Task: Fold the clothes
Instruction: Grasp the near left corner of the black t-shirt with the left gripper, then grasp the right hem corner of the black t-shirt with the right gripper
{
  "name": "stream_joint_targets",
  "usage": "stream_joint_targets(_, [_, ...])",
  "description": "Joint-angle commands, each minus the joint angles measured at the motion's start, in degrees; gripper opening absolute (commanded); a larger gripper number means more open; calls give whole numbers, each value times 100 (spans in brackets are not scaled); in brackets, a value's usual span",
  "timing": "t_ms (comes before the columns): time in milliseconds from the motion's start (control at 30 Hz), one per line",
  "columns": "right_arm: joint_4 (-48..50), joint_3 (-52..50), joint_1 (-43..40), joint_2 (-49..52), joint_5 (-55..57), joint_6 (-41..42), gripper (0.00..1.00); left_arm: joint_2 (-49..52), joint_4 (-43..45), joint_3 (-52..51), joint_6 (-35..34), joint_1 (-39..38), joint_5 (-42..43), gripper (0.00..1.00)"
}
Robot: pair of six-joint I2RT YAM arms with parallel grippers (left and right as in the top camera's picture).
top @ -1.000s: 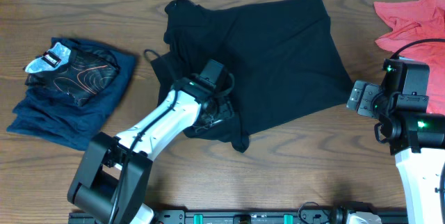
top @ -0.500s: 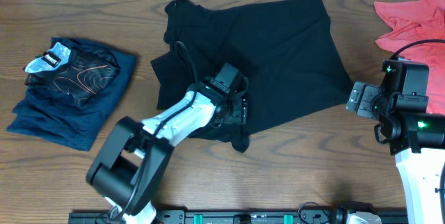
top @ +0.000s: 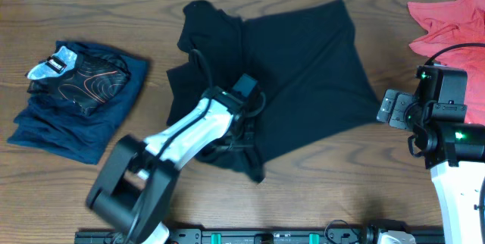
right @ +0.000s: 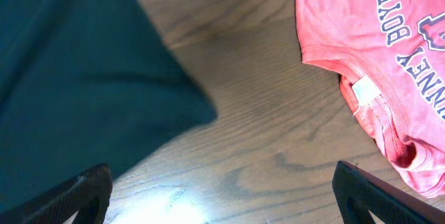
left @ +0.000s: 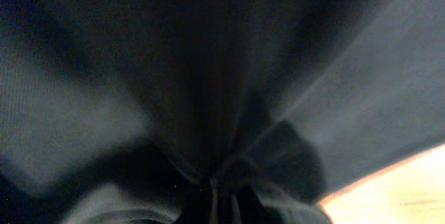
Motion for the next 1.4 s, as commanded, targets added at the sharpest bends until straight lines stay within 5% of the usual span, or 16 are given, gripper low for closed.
stream_joint_targets(0, [-9,28,-66,-13,-13,-4,99,-490,-796,118,-839,-2,-13,6])
stream_joint_targets(267, [15,28,-66,-11,-9,-4,99,-704,-2212,116,-1102,-4,-9,8])
stream_joint_targets(567, [-111,22,-63,170,-901,-4,99,-704,-2500,116,-1097,-4,-55,16])
stream_joint_targets(800, [-643,17,-37,1167,-2299,4,70,-704,-3532,61,-1091,-118,-55,11])
stream_joint_targets(1367, [-400,-841,-39,3049,-2216,586,81,-704,-3023,-168,-1250,-330,-509,11])
